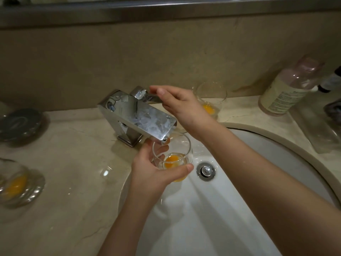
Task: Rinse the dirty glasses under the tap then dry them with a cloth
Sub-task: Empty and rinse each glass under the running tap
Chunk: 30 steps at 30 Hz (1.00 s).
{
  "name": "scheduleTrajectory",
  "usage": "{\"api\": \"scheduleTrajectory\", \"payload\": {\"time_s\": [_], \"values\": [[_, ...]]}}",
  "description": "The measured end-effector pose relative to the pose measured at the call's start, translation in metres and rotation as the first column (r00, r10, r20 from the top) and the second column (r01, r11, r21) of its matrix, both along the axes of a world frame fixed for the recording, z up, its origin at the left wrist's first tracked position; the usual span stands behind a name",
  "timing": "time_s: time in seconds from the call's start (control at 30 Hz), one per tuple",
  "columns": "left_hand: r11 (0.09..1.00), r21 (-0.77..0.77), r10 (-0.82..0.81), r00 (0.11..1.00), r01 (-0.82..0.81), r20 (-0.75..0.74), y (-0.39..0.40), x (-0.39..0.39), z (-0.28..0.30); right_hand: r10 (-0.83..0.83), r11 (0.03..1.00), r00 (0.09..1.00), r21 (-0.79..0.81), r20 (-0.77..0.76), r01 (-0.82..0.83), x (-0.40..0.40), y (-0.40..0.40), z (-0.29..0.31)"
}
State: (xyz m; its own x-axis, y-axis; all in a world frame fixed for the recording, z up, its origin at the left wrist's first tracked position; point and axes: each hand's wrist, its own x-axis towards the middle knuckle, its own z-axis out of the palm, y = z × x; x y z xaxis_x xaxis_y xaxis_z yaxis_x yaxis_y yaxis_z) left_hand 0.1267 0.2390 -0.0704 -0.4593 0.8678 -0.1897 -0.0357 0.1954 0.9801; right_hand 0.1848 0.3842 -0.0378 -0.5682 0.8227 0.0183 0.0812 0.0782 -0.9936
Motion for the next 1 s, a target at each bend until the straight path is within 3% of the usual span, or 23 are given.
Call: {"api": "scheduleTrajectory", "payload": {"time_s": [0.17, 0.77, 1.0], "values": [[1.0, 0.009, 0.018, 1.0, -0.018, 0.022, 0.0, -0.001, -0.003, -0.052, 0.995, 0.999, 0.08, 0.004, 0.051, -0.004, 0.001, -0.004], [1.0, -0.001, 0.004, 1.0, -0.004, 0.026, 0.001, 0.002, 0.001, -0.082, 0.995, 0.997, -0.05, -0.015, 0.081, -0.008, 0.005, -0.004], [0.999, 0.038, 0.025, 0.995, -0.028, 0.093, -0.001, 0.002, 0.0, -0.111, 0.992, 0.992, -0.072, -0.059, 0.106, 0.04, -0.031, -0.012]]}}
